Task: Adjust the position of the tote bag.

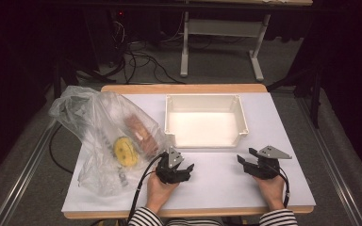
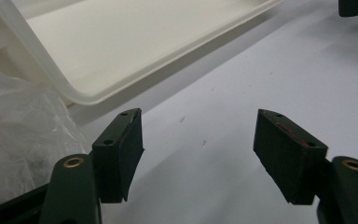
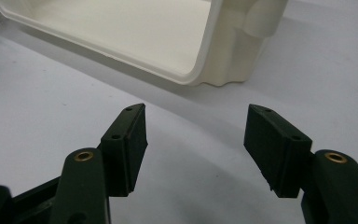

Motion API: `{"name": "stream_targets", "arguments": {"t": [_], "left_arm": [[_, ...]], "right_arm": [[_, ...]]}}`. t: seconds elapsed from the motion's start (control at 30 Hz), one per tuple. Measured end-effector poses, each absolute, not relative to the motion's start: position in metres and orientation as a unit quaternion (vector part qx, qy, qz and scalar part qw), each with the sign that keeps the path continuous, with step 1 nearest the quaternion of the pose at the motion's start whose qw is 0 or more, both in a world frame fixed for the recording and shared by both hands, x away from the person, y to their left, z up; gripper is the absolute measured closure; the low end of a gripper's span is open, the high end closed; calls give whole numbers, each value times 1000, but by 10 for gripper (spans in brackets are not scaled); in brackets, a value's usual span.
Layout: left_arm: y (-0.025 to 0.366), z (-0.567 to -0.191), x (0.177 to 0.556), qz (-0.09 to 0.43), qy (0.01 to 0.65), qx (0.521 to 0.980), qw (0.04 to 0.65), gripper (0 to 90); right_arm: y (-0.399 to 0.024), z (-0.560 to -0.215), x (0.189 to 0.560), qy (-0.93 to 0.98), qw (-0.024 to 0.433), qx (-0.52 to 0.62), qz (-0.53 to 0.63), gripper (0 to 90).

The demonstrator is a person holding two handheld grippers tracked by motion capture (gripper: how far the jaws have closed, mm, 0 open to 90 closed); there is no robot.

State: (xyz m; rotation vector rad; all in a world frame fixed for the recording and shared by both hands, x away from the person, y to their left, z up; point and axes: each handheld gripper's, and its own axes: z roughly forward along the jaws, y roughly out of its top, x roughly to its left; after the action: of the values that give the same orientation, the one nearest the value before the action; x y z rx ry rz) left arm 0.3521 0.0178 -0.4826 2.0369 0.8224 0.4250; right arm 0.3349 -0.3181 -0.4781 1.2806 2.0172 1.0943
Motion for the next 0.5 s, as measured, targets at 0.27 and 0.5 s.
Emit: {"name": "stream_targets", "arguments": {"t": [0.27, 0.5], "left_arm": [[17, -483, 352, 170, 333, 820, 434, 333], [17, -483, 352, 173, 329, 821, 433, 336]], "right_arm": [[-319, -478, 335, 739, 253, 473, 407, 396], [-319, -478, 337, 743, 250, 474, 400, 384]]}}
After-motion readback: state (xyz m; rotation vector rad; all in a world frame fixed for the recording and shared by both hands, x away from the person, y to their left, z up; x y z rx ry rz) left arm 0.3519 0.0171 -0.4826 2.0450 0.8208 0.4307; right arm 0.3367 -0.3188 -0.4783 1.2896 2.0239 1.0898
